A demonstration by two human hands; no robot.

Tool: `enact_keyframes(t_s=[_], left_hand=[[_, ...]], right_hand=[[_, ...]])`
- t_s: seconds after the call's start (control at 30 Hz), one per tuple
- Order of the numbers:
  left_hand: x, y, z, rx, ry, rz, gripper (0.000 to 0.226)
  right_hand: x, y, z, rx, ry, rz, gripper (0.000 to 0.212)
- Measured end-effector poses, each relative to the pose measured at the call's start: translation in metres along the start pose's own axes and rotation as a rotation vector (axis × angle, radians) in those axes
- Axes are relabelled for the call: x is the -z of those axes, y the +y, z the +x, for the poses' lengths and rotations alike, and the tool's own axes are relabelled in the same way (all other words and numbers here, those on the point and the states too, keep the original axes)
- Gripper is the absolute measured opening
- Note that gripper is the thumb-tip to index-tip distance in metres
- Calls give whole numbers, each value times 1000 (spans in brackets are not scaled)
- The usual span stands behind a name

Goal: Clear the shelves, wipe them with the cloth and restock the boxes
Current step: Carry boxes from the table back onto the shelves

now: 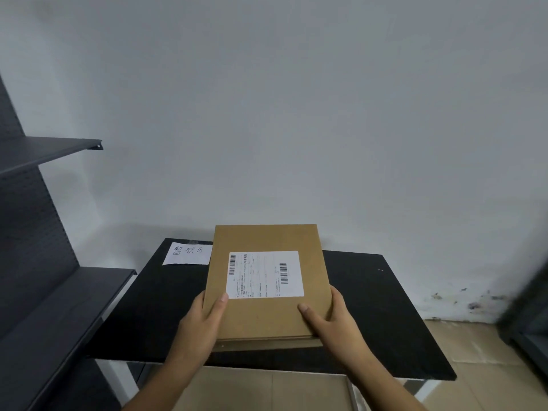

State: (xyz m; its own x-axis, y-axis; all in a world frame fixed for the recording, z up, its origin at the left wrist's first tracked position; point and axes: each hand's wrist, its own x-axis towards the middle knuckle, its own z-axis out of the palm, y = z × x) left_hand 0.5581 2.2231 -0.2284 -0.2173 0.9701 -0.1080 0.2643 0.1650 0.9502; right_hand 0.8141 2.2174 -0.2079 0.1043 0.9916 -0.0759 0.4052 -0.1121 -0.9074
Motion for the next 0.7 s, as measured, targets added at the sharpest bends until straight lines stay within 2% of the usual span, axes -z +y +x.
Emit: enact_keyframes(t_s=[0.23, 0.7], left_hand=[[4, -9, 107, 17, -40, 30, 50], [-24, -34, 269, 102, -115, 99, 57]], right_hand=[[-38, -4, 95, -49, -9, 6, 86], [-81, 22, 253, -151, -39, -17, 89]])
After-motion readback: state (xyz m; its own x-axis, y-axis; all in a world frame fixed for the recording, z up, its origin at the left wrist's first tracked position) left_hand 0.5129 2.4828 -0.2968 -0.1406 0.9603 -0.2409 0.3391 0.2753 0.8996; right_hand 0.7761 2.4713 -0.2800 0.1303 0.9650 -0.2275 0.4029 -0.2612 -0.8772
